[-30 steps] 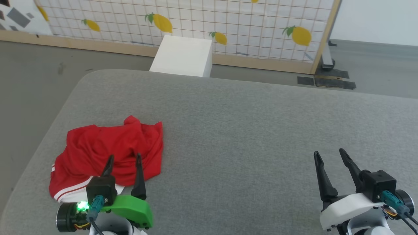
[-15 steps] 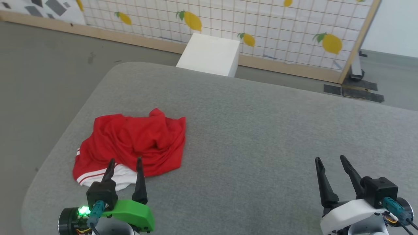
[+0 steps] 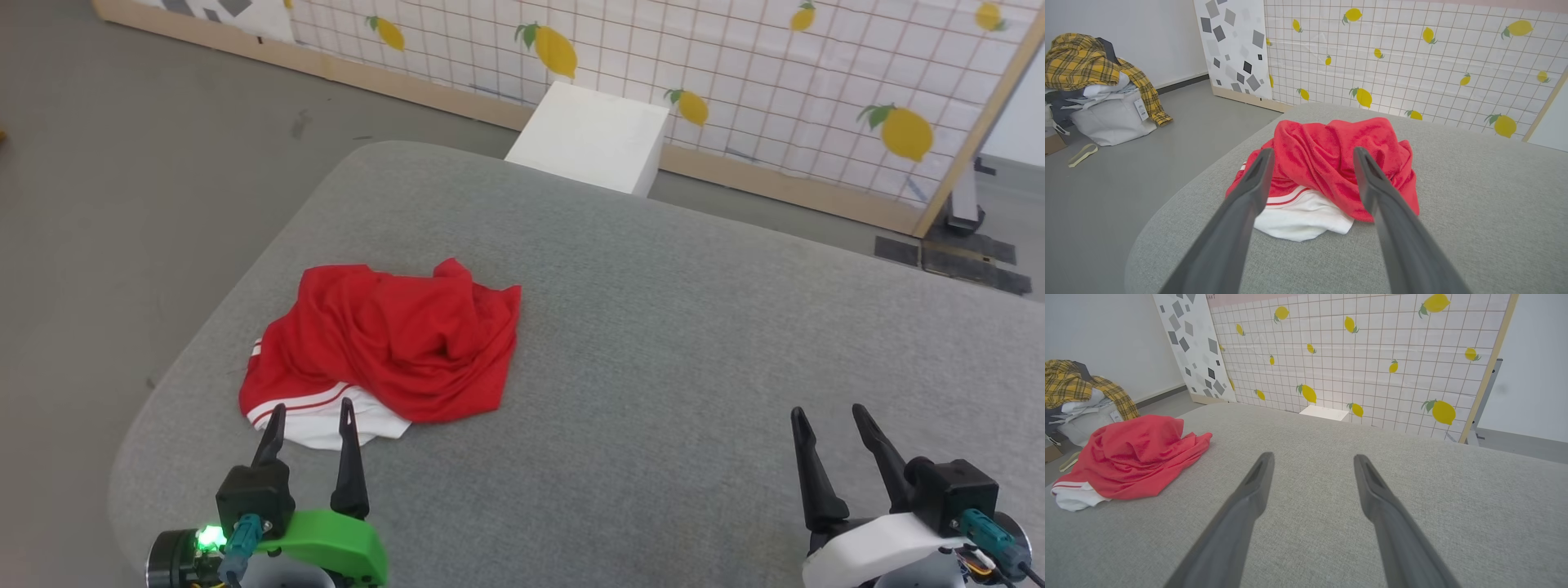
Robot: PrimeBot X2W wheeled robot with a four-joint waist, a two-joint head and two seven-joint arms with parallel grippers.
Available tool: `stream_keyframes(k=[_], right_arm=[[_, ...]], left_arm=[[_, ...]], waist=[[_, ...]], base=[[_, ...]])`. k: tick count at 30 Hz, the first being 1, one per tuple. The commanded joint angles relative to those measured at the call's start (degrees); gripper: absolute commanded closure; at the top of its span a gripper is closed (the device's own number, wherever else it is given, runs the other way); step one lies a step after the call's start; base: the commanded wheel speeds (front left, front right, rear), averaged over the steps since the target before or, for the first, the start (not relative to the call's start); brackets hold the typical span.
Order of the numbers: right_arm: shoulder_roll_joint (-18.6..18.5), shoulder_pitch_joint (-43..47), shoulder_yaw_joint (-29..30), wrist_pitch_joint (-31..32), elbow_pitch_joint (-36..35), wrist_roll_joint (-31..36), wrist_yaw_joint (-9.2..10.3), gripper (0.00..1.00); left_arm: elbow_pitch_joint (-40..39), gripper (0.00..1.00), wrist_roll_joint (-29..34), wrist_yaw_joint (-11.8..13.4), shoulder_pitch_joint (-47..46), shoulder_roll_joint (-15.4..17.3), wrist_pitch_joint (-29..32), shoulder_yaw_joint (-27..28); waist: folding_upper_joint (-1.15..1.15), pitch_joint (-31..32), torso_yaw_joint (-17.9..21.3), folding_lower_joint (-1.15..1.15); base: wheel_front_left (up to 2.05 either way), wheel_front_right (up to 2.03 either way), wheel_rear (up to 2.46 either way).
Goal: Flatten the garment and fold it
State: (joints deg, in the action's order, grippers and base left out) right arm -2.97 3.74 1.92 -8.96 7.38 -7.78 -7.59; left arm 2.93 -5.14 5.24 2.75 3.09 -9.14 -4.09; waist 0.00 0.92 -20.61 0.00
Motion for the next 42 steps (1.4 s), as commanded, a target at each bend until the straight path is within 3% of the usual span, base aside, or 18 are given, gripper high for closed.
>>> stream_keyframes(k=[1,25,42], right_arm=[[0.05,1.06,0.16,-0.67,0.34,-0.75,0.06,0.0],[0.08,2.93,0.37,-3.51,2.49,-2.69,0.08,0.0],[0.09,3.74,0.28,-5.53,4.46,-3.76,0.09,0.0]], left_arm=[[0.14,0.0,-0.5,0.45,1.19,0.0,-0.53,-0.12],[0.33,0.0,-2.07,2.4,3.29,-0.11,-3.35,-1.0],[2.01,0.0,-2.83,2.78,2.41,-0.15,-5.35,-2.62]], waist=[[0.0,-0.05,-1.13,0.0],[0.0,-0.18,-8.38,0.0],[0.0,-0.2,-10.75,0.0]], base=[[0.0,0.0,0.0],[0.0,0.0,0.0],[0.0,0.0,0.0]])
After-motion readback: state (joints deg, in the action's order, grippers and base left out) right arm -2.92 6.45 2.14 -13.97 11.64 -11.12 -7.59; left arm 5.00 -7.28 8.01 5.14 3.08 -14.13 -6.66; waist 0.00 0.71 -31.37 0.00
